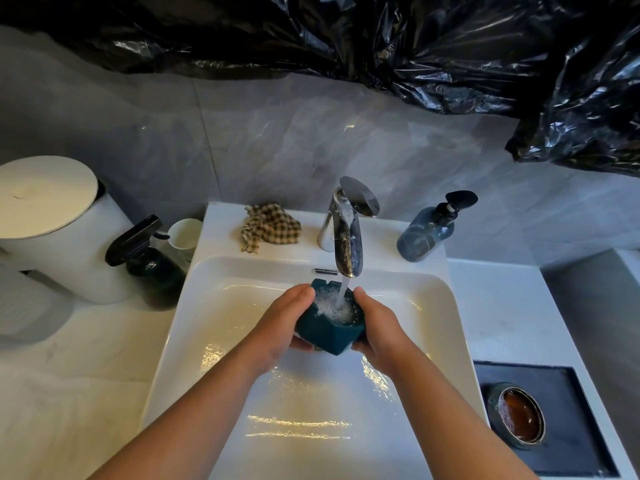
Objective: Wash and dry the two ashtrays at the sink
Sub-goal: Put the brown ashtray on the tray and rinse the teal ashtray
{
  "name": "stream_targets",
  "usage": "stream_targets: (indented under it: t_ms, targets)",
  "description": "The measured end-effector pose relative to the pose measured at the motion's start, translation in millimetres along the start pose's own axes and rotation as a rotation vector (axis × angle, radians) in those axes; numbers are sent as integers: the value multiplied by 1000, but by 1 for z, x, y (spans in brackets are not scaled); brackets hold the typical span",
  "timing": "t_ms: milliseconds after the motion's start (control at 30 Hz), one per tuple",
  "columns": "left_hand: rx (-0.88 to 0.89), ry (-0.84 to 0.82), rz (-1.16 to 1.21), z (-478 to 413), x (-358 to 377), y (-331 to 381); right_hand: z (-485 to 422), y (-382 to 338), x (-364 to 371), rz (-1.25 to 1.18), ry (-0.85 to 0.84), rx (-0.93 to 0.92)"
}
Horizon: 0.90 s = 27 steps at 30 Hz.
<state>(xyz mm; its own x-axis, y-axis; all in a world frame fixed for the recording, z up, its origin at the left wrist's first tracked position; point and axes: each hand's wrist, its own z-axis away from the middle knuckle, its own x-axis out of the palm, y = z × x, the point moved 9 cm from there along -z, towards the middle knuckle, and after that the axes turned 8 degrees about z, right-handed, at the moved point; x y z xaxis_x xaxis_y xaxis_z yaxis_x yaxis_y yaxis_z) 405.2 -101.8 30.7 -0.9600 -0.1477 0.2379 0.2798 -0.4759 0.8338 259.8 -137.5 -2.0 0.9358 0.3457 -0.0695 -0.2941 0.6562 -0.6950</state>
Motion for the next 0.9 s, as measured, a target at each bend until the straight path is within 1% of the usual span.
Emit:
stream_targets:
  t_ms: [67,167,267,333,367,500,567,600,700,833,900]
  targets:
    - [54,-13,-75,0,3,0,0,5,-1,-31,-10,66]
    - [116,-6,-87,3,5,-1,1,12,-1,-88,-23,153]
    - [120,51,-93,4,5,1,5,15,6,-151,-78,209]
    - [84,106,-83,3,3,-1,8,9,10,-148,-113,150]
    - [53,134,-78,1,1,-3,10,5,11,-104,-122,102]
    - [-130,235,-57,-4,-10,-16,21,-8,14,240,-110,-110]
    - [-236,244,-47,-5,-12,-22,24,-14,16,345,-107,-208]
    - [-277,239,-49,-5,-12,-24,25,-15,16,365,-101,-230]
    - [-335,192,-78,-1,-9,-24,24,-15,13,363,-67,-229]
    - [-369,148,-52,2,0,-23,21,-20,5,203,-29,-201]
    - [-347,149,-67,1,3,-22,20,-23,2,179,11,-150]
